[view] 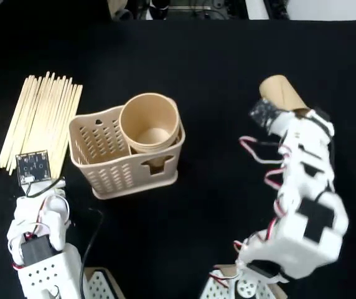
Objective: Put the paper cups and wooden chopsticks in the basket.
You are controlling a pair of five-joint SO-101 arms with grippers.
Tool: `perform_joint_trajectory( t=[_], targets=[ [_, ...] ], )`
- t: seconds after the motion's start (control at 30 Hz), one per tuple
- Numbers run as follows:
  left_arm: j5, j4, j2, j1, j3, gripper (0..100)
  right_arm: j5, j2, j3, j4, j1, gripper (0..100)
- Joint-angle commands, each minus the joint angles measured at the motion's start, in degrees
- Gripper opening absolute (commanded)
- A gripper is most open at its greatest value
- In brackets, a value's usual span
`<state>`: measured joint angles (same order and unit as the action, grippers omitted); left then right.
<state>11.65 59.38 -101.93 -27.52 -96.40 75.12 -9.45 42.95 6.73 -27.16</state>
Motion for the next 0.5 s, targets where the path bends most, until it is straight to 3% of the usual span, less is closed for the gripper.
perform_joint_trajectory(
  t=[0.0,0.07,0.33,0.47],
  targets=[
    [0.2,-1.1,-0.5,0.7,-1.0,3,-4.9,-2.8,-7.0,1.1,-0.5,7.6],
    [0.2,-1.1,-0.5,0.7,-1.0,3,-7.5,-1.8,-6.8,1.1,-0.4,1.0],
    [0.2,-1.7,-0.5,0.7,-1.0,3,-13.5,9.4,-0.5,0.1,-0.9,1.1],
    [0.2,-1.6,-0.5,0.7,-1.0,3,-13.5,18.3,2.2,-9.1,-0.8,1.1]
  ],
)
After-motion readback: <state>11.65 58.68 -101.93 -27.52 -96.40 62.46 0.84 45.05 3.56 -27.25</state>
